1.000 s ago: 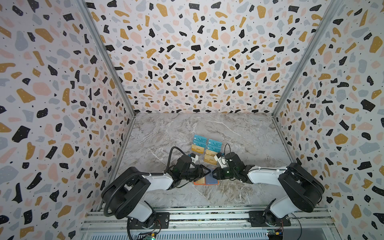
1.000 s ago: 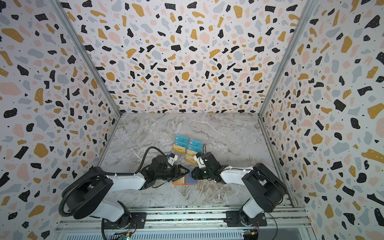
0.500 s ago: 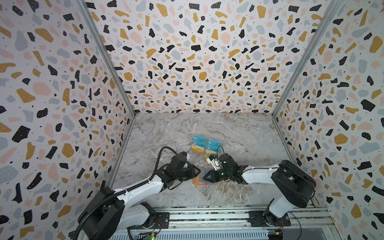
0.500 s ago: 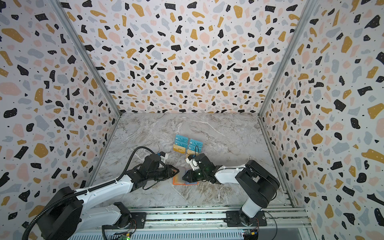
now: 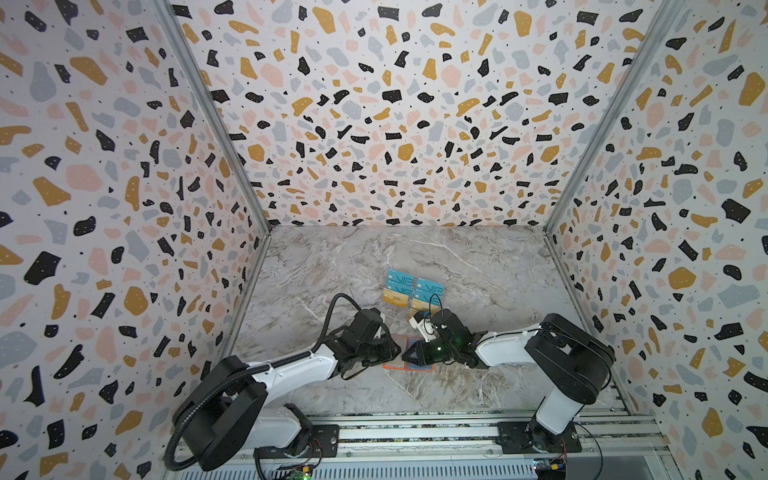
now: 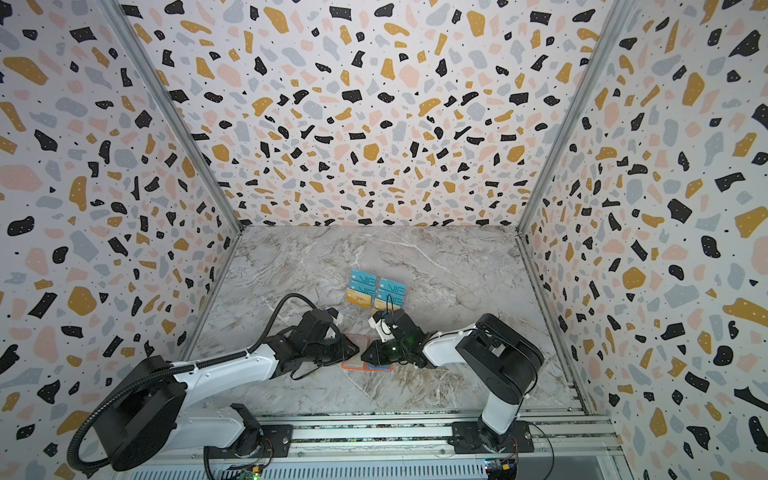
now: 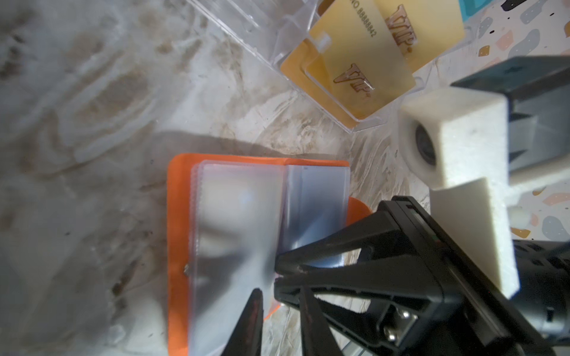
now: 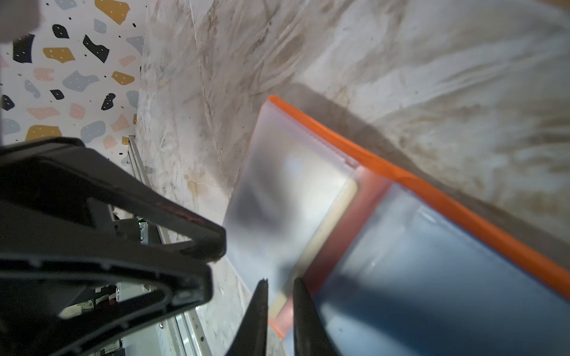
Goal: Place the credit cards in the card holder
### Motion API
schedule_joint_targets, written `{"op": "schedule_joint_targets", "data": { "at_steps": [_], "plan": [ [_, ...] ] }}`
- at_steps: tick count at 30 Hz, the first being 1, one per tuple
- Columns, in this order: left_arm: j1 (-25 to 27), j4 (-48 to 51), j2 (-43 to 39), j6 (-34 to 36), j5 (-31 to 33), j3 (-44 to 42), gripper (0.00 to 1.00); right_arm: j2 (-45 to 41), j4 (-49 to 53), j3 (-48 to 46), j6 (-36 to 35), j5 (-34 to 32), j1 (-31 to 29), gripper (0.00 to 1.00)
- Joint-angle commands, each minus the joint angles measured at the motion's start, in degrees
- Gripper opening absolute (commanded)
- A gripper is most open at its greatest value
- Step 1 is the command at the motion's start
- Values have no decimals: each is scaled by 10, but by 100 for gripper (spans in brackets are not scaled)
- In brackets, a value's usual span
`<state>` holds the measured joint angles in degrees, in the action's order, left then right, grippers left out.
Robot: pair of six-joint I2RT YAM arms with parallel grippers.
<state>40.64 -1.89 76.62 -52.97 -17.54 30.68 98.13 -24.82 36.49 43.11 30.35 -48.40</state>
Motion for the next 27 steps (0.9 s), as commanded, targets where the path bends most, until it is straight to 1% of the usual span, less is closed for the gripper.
{"op": "schedule_joint_targets", "data": {
  "at_steps": [1, 4, 7, 8, 11, 14, 16, 18, 20, 24, 27],
  "plan": [
    [2, -45, 19, -2, -7, -3, 23, -8, -3, 13, 13, -10, -4, 18],
    [2, -27, 32, 13, 9, -6, 21, -28, 18, 19, 4, -18, -3, 18],
    [2, -8, 40, 19, 25, -10, 19, -52, 61, 38, -23, -22, 5, 18],
    [2, -7, 41, 36, 26, -12, 19, -58, 80, 47, -35, -21, 9, 18],
    [2, -6, 38, 38, 30, -20, 18, -76, 146, 83, -81, -18, 33, 18],
    [2, -6, 31, 40, 32, -28, 18, -86, 232, 140, -149, -21, 58, 20],
    [2, -7, 29, 42, 32, -32, 18, -77, 295, 187, -200, -36, 73, 22],
    [2, -12, 32, 44, 31, -37, 18, -62, 356, 236, -247, -62, 88, 27],
    [2, -20, 35, 43, 29, -41, 18, -48, 395, 276, -280, -69, 103, 31],
    [2, -27, 36, 43, 27, -44, 18, -15, 434, 335, -326, -76, 125, 32],
    [2, -27, 35, 44, 25, -42, 19, 17, 463, 374, -354, -65, 129, 32]
  ]
}}
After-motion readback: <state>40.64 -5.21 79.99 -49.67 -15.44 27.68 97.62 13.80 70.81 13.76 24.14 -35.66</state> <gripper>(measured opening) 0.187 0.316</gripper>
